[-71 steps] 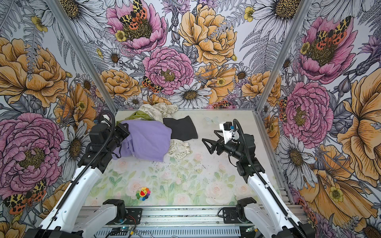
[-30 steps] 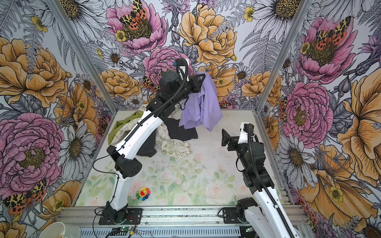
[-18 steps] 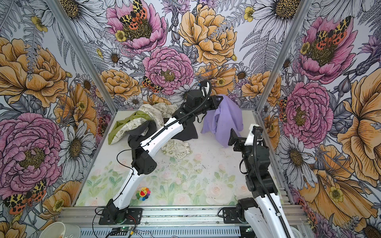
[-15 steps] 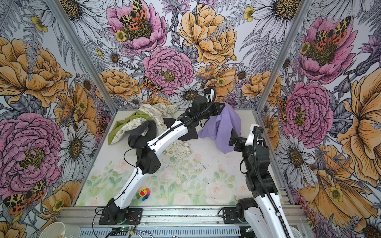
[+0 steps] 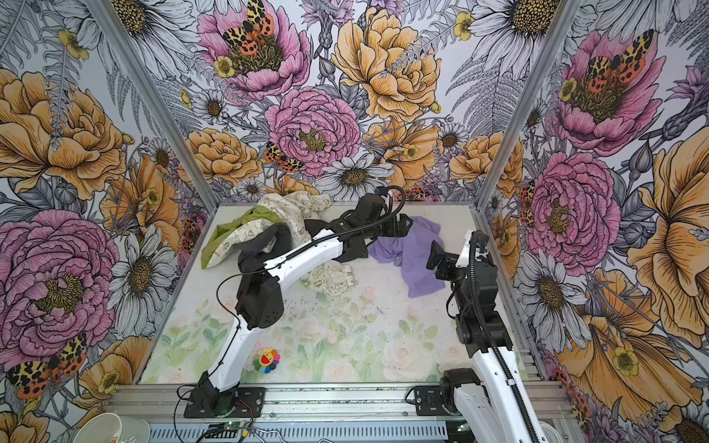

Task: Pick out a specific cloth from the pile

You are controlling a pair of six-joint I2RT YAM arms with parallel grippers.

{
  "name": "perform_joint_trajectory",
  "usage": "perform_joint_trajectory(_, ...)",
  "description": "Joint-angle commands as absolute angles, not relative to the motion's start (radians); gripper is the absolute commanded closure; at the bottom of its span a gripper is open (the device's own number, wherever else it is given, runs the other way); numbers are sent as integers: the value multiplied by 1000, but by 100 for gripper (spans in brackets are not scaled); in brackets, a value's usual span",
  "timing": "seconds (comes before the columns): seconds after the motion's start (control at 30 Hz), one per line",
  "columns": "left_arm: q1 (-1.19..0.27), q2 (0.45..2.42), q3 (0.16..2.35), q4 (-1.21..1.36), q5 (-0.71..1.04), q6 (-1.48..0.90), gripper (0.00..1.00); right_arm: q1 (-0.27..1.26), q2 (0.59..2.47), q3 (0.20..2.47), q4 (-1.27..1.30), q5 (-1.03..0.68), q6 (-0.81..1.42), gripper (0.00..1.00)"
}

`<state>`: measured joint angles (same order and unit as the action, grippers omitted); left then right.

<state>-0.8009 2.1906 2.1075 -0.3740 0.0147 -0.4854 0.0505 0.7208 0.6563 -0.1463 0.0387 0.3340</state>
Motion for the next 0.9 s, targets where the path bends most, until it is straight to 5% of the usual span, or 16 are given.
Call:
perform_joint_trajectory(0.0, -790, 1986, 1929, -291, -78, -438, 1, 44, 787, 696, -156, -24, 359, 1)
perform_joint_trajectory(0.27, -843, 1515, 1338, -219, -258, -463, 1, 45, 1175, 835, -171, -139, 363, 5)
perform_joint_trajectory(0.7, -1021, 1139, 853, -153, -410, -411, 1, 124, 1766, 1216, -187, -81, 295, 27)
perform_joint_trajectory(0.87, -1030, 1090, 754, -9, -497, -418, 1, 122, 1872, 1288, -201, -31, 273, 59)
